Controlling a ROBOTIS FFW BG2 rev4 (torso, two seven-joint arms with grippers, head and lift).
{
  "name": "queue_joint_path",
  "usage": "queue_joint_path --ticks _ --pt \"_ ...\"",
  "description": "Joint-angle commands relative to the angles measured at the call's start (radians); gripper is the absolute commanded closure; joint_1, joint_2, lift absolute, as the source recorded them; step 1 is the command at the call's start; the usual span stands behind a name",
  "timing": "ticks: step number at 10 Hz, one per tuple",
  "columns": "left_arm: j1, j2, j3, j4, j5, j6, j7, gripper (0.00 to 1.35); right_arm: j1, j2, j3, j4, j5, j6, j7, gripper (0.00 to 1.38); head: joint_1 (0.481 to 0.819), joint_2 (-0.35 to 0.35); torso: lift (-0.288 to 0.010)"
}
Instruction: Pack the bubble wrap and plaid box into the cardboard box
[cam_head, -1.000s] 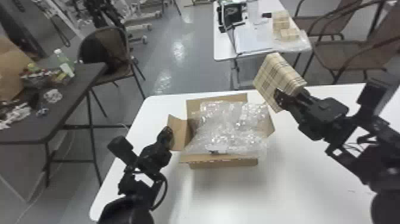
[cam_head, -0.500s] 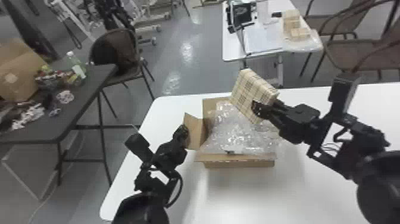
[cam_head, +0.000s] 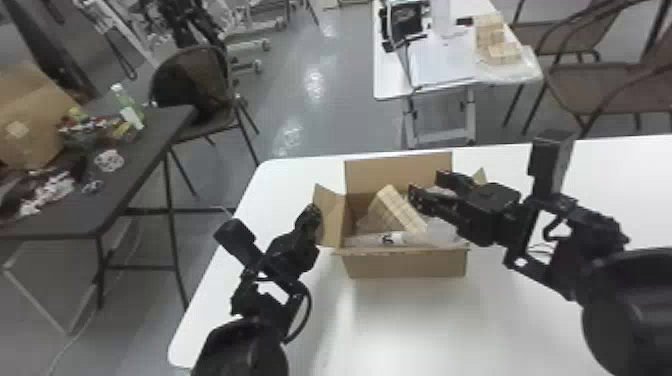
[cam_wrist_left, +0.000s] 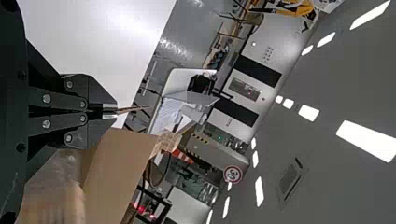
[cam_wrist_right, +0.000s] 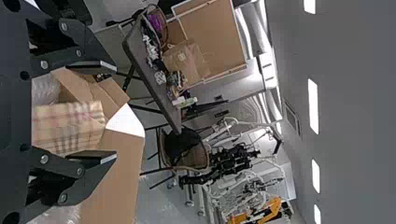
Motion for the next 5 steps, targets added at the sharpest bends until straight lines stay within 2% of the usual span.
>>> queue_joint_path --ticks 1,3,5 --pt "0.001 0.002 0.004 0.0 0.002 -0.002 0.0 1.21 0.017 0.001 -0.017 -0.022 0.017 -0.003 -0.016 0.22 0.695 0.35 -0.089" --pt "0.003 0.002 0.007 0.0 0.002 -0.002 0.0 1.21 0.059 0.01 -0.063 -0.063 0.069 -0.043 -0.036 0.2 0.695 0.35 -0.089" --pt "0.003 0.002 0.012 0.0 0.002 -0.003 0.0 1.21 0.151 0.011 -0.172 -0.146 0.203 -0.125 -0.044 0.2 0.695 0.35 -0.089"
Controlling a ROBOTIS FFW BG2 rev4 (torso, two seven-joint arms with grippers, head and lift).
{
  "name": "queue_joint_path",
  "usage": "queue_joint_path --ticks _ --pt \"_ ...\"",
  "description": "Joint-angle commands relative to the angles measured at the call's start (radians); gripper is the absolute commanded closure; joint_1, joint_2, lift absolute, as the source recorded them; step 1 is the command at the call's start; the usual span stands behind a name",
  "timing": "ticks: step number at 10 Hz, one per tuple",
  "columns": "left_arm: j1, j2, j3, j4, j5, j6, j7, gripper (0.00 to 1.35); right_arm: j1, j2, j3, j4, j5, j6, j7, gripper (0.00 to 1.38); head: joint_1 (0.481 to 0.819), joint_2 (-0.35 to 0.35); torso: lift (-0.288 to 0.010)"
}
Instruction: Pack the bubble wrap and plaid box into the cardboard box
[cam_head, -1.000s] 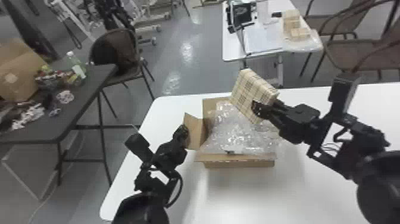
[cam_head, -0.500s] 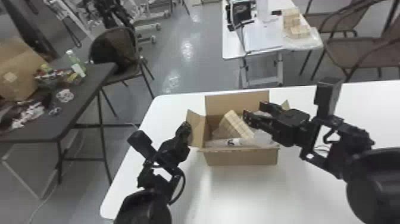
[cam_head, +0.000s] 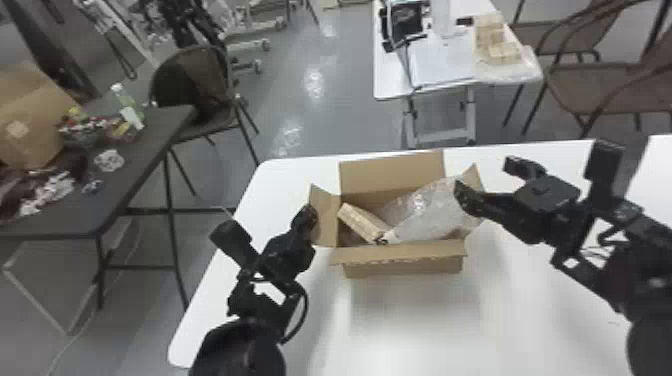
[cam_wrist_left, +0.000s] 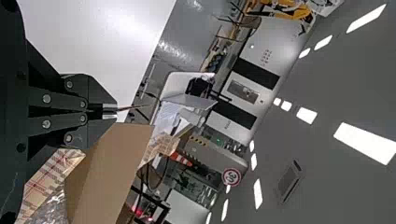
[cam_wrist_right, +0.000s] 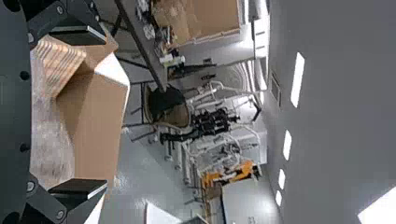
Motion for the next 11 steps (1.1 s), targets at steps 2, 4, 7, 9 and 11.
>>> queue_joint_path --ticks 2,4,7,9,11 --pt "0.011 0.0 0.012 -0.003 0.0 -0.009 0.001 1.21 0.162 -0.004 -0.164 -0.056 0.051 -0.116 0.0 0.2 0.695 0.292 -0.089" --pt "0.022 -0.003 0.038 -0.008 -0.002 -0.021 0.001 1.21 0.286 -0.024 -0.29 -0.07 0.057 -0.255 0.002 0.2 0.695 0.226 -0.089" --pt "0.051 -0.032 0.098 -0.018 -0.009 -0.072 0.038 1.21 0.43 -0.026 -0.436 -0.012 0.018 -0.489 0.041 0.2 0.695 0.159 -0.089" --pt "0.08 -0.06 0.153 -0.018 -0.026 -0.149 0.124 1.21 0.486 -0.008 -0.5 -0.01 0.041 -0.492 0.048 0.2 0.695 0.157 -0.089" --pt "0.111 -0.084 0.184 -0.017 -0.067 -0.267 0.284 1.21 0.484 0.001 -0.555 0.011 0.047 -0.492 0.054 0.2 0.695 0.185 -0.089"
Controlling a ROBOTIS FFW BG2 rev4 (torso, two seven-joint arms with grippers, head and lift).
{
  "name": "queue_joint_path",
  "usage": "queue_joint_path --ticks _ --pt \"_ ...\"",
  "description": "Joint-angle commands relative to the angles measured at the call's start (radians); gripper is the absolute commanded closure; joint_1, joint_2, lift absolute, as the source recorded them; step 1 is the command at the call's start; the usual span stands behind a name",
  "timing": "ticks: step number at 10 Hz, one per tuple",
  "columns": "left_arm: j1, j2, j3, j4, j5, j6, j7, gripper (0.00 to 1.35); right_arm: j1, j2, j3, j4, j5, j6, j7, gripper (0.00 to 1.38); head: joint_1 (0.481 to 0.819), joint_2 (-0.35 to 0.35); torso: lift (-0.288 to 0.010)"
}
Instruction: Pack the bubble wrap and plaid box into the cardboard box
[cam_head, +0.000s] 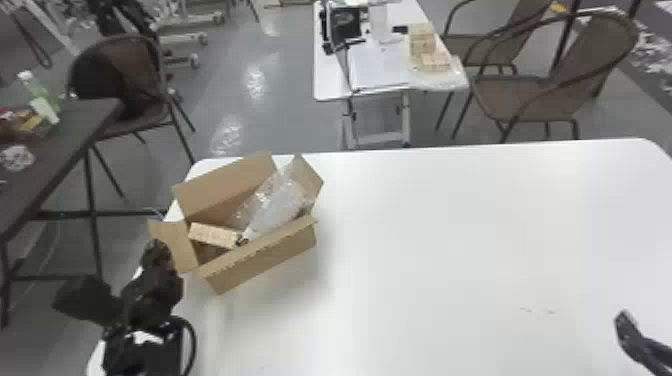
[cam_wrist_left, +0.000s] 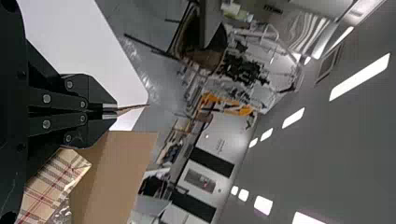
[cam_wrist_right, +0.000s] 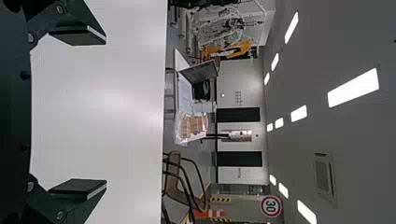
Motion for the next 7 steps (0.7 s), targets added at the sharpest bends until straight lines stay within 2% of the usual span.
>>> queue_joint_path --ticks 1,3,7 --pt "0.01 -0.007 0.027 0.008 -0.04 -0.075 0.073 1.21 -0.011 0.003 -0.015 0.016 0.003 0.0 0.016 0.2 0.695 0.206 -0.089" --pt "-0.001 -0.007 0.032 0.021 -0.081 -0.149 0.226 1.21 -0.031 0.003 -0.014 0.03 0.006 0.0 0.036 0.2 0.695 0.269 -0.089" --pt "-0.076 0.0 0.068 0.118 -0.109 -0.161 0.283 1.18 -0.051 0.003 -0.009 0.05 0.002 0.001 0.041 0.2 0.695 0.318 -0.089"
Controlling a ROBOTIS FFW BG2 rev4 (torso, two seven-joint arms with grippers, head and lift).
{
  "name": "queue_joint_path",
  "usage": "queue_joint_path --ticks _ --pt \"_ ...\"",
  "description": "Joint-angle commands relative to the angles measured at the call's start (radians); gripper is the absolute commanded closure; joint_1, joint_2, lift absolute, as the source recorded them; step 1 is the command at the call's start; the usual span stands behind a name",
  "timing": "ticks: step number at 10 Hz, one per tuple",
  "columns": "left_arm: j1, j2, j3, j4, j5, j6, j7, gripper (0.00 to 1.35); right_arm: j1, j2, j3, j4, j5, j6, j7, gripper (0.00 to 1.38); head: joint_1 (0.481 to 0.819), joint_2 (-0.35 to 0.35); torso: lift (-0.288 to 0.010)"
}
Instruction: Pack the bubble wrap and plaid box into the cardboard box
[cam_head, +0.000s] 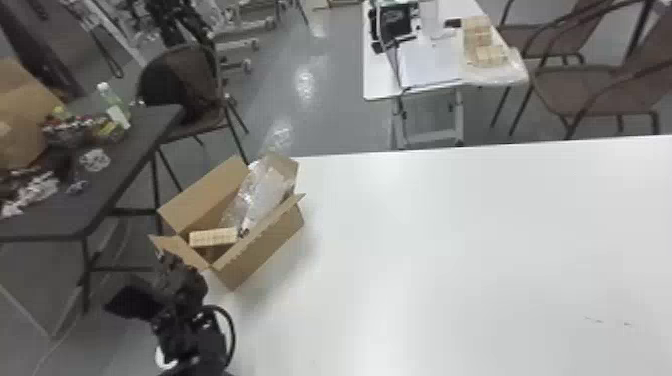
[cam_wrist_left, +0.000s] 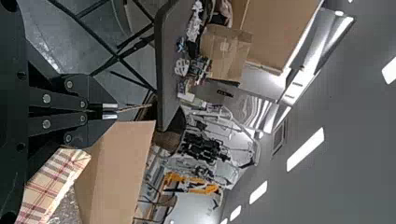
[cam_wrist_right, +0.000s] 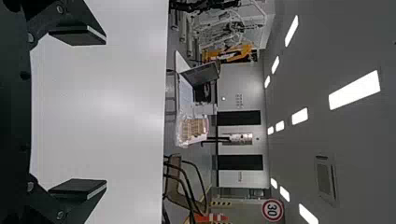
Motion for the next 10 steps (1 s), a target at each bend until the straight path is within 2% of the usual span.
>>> queue_joint_path --ticks 1,2,3,4,6,8,10 --pt "-0.004 0.001 -0.007 0.013 0.015 -0.021 0.01 0.88 -0.01 0.002 0.007 0.009 -0.002 0.001 0.002 0.2 0.695 0.325 -0.089" --pt "0.007 -0.004 -0.019 0.013 0.015 -0.052 0.01 0.39 -0.008 0.002 0.009 0.009 -0.002 0.001 0.003 0.2 0.695 0.328 -0.089" --pt "0.035 -0.005 -0.053 0.001 0.021 -0.104 0.01 0.02 -0.005 0.002 0.007 0.006 -0.001 0.001 0.002 0.2 0.695 0.33 -0.089" --pt "0.074 -0.004 -0.094 -0.04 0.015 -0.15 0.01 0.12 -0.002 0.002 0.007 0.002 0.001 0.001 0.002 0.2 0.695 0.323 -0.089" --pt "0.18 -0.005 -0.182 -0.214 -0.09 -0.179 0.01 0.27 0.004 0.002 0.015 -0.001 0.002 -0.013 0.002 0.2 0.695 0.279 -0.089" --pt "0.303 -0.005 -0.286 -0.343 -0.197 -0.184 0.01 0.28 0.019 0.002 0.045 -0.021 0.011 -0.023 -0.003 0.2 0.695 0.223 -0.089" --pt "0.4 -0.005 -0.367 -0.356 -0.307 -0.192 0.01 0.28 0.047 0.002 0.073 -0.032 0.034 -0.059 -0.054 0.2 0.695 0.146 -0.089"
